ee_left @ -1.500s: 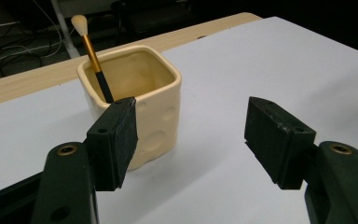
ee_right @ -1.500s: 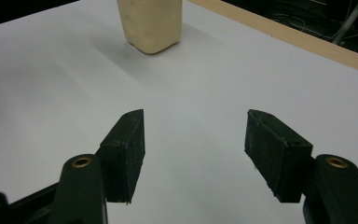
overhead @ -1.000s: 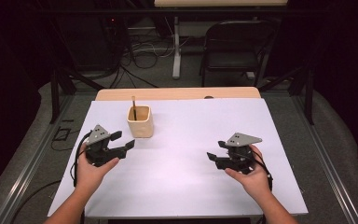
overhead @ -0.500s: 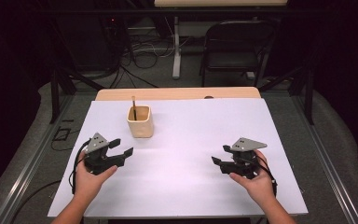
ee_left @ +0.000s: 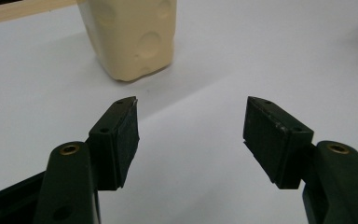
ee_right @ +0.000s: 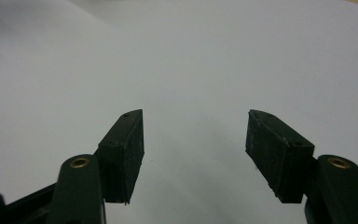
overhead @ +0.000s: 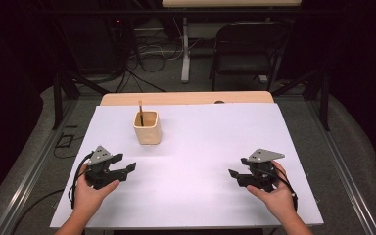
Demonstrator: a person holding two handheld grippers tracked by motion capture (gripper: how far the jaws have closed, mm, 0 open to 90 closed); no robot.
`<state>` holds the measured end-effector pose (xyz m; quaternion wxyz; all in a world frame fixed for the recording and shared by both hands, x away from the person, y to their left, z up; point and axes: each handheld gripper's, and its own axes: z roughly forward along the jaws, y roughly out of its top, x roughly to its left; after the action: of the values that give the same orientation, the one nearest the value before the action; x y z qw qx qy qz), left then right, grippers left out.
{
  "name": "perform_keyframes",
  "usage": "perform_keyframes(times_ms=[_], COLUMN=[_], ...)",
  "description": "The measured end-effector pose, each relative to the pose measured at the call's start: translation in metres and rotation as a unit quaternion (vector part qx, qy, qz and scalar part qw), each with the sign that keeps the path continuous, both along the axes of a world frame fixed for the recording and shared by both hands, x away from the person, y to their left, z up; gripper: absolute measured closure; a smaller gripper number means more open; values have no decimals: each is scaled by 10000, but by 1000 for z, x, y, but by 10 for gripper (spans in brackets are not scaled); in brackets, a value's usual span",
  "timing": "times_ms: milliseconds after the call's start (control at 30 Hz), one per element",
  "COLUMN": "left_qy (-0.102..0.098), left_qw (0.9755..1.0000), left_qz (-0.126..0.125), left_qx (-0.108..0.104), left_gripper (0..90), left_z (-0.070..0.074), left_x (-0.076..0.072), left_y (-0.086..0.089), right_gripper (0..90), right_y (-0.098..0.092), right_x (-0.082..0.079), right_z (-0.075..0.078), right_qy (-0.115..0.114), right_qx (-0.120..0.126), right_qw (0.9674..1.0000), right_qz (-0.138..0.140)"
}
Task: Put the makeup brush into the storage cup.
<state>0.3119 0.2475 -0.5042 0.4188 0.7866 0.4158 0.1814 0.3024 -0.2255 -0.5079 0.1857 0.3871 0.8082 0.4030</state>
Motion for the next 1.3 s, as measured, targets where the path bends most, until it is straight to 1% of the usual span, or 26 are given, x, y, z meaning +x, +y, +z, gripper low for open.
perform_keyframes(times_ms=[100,167,200,300,367,400,433,500,533,667,767,867,900,1000,1033,1100,1300], left_qy=[52,129,170,254,269,284,273,257,241,233,278,278,308,314,316,341,353], left_qw=[10000,9999,9997,9993,9991,9991,9991,9989,9989,9990,9989,9991,9990,9990,9990,9989,9985], left_qz=[24,43,46,46,53,65,74,81,92,122,158,198,203,230,240,275,341], left_qx=[57,101,141,268,313,320,327,373,392,352,335,258,246,241,211,183,256], left_gripper=[359,359,359,359,359,359,359,359,359,359,359,360,361,362,362,362,362], left_z=[-1,-3,-4,-7,-9,-10,-11,-12,-12,-16,-19,-22,-22,-24,-25,-27,-31], left_x=[-2,-4,-4,-7,-9,-10,-11,-14,-15,-20,-23,-26,-27,-28,-29,-29,-30], left_y=[3,4,5,7,8,8,9,10,11,12,14,16,17,19,20,22,24], right_gripper=[369,370,371,371,371,371,371,371,371,371,371,371,371,371,371,371,371], right_y=[-1,-2,-2,-4,-5,-6,-7,-9,-11,-16,-19,-22,-24,-26,-28,-29,-32], right_x=[-3,-4,-6,-10,-12,-13,-14,-17,-18,-24,-27,-30,-31,-34,-34,-35,-37], right_z=[-2,-3,-3,-5,-6,-6,-7,-8,-8,-11,-13,-15,-15,-18,-18,-19,-22], right_qy=[33,25,43,50,64,68,45,73,74,62,68,66,87,59,87,65,63], right_qx=[-98,-165,-224,-266,-316,-294,-285,-280,-312,-276,-253,-238,-238,-231,-250,-223,-215], right_qw=[9999,9998,9997,9996,9995,9995,9995,9995,9994,9993,9992,9991,9990,9987,9987,9985,9982], right_qz=[-38,-52,-39,-65,-71,-98,-114,-143,-153,-256,-293,-350,-370,-450,-443,-490,-552])
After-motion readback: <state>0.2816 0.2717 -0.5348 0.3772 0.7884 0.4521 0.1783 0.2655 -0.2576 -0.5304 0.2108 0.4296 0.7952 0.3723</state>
